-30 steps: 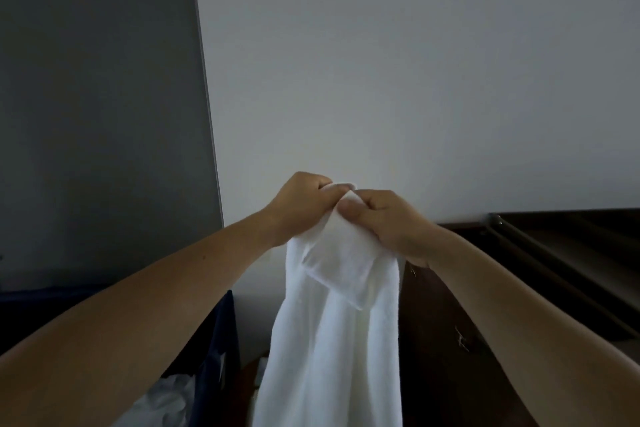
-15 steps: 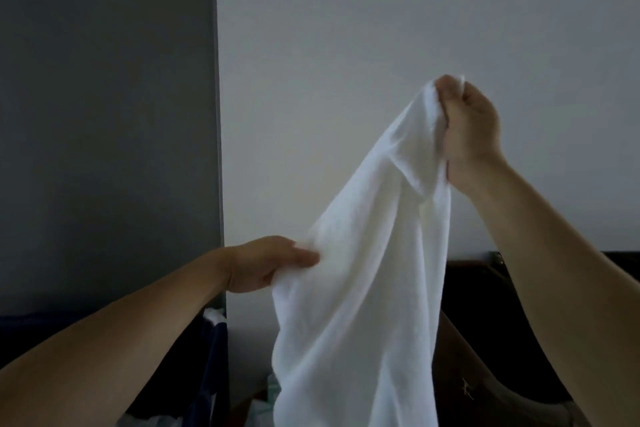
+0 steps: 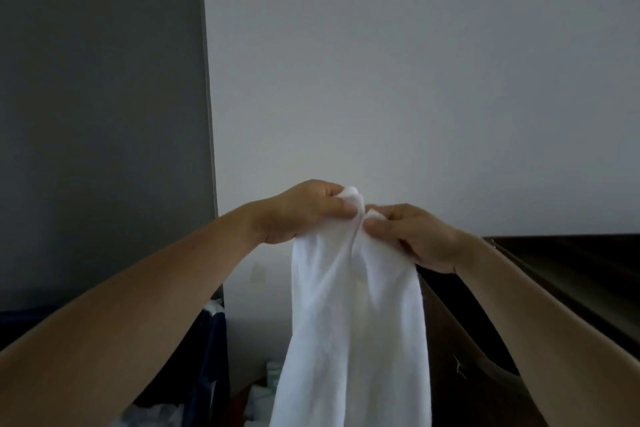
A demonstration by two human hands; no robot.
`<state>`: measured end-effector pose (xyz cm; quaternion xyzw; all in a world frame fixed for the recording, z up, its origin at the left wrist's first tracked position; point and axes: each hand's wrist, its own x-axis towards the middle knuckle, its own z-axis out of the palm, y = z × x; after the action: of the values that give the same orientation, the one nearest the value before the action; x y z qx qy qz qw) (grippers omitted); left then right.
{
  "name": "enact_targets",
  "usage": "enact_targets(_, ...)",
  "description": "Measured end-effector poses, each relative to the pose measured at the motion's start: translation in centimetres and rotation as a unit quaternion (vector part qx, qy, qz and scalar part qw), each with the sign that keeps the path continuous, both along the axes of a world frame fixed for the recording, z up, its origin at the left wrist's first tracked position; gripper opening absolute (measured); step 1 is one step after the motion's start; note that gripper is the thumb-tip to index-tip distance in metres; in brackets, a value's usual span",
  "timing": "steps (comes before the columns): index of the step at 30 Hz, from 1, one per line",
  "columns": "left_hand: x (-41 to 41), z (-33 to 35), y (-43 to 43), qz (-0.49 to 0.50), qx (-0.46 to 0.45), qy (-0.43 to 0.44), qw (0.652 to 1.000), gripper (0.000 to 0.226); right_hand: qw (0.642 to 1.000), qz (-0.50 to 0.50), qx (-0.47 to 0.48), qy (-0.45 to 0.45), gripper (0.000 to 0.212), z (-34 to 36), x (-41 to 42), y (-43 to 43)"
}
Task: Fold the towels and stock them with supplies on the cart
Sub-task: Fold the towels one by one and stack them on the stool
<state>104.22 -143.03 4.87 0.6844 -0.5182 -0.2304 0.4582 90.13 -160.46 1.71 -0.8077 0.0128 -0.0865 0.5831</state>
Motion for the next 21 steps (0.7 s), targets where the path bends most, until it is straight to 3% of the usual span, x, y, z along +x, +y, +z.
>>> enact_targets(2,0.5,-1.2,0.4,0.003,0.024,-0.021,0.999,0.027,0.998,-0.034,-0.048,0.017,0.033,-1.3,0.0,1.0)
enact_targets(6,2.1,-4.8,1.8,-0.009,0.061,0.092,0.994,0.034,0.986,-0.120,-0.094,-0.063,0.030,0.5,0.8,2.3)
enact_targets(10,3.0,-7.0,1.7,-0.005,0.044,0.062,0.997,0.039,0.959,-0.155,-0.007,-0.238,0.029,6.9,2.3,3.9)
enact_targets(14,3.6,-5.4,1.3,0.012,-0.042,0.144,0.989,0.043,0.903,-0.174,0.063,-0.388,0.039,12.8,2.5,3.8)
enact_targets(17,3.9,-2.6,1.1,0.124,-0.159,0.117,0.972,0.017,0.919,-0.182,0.007,-0.350,0.044,13.0,2.2,1.4)
enact_targets(21,4.2,2.6,2.0,0.263,-0.334,0.083,0.901,0.032,0.966,-0.149,-0.042,-0.209,0.033,8.2,0.9,-1.9)
